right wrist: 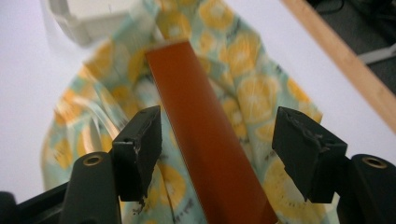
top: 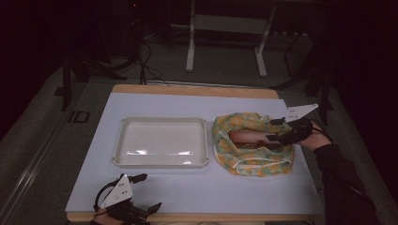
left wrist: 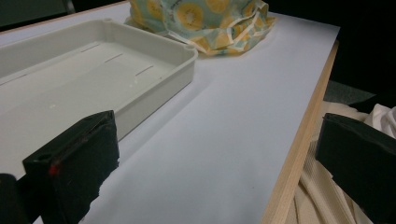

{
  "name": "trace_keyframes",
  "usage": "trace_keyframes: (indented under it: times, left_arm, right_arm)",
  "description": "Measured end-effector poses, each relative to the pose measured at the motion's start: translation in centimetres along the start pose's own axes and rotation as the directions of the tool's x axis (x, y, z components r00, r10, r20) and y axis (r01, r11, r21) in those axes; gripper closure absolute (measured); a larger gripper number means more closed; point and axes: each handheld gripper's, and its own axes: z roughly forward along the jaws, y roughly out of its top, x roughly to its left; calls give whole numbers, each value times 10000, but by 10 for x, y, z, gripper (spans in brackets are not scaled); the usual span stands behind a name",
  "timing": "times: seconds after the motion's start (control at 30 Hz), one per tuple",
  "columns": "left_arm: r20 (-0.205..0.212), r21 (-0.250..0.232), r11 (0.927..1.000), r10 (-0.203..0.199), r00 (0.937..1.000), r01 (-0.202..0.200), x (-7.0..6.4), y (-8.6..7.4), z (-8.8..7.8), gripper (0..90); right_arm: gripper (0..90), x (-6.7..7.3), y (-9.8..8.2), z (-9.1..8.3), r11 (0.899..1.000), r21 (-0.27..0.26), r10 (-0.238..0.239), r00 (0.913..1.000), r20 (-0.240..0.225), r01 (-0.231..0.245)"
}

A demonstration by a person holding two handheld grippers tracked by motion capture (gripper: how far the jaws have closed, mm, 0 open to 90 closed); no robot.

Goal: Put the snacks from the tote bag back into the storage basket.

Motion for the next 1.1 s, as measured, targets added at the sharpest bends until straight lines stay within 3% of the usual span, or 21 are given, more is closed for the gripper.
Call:
trace_keyframes:
  times: [0.3,0.37,0.67,0.87,0.93,1.1]
  left_arm:
    - [50,73,10000,-24,10000,23,0,0,1,0]
    - [62,83,10000,-38,10000,37,1,-1,1,0]
    - [60,124,9999,-50,10000,50,1,-1,2,0]
    - [67,144,9999,-91,9999,90,2,-1,2,0]
    - [59,151,9998,-99,9999,98,2,-1,2,0]
    - [49,155,9998,-119,9999,118,2,-1,2,0]
  right_arm:
    - [338,-9,-10,18,9956,933,124,9998,-147,-110]
    - [333,-11,-13,25,9913,1314,36,9999,-164,-14]
    - [324,-14,-20,39,9786,2053,189,9993,-317,-119]
    - [316,-14,-22,42,9702,2420,-67,9995,-317,142]
    - [319,-13,-20,44,9655,2570,-342,9987,-384,430]
    - [335,-12,-17,48,9479,3072,-703,9959,-574,846]
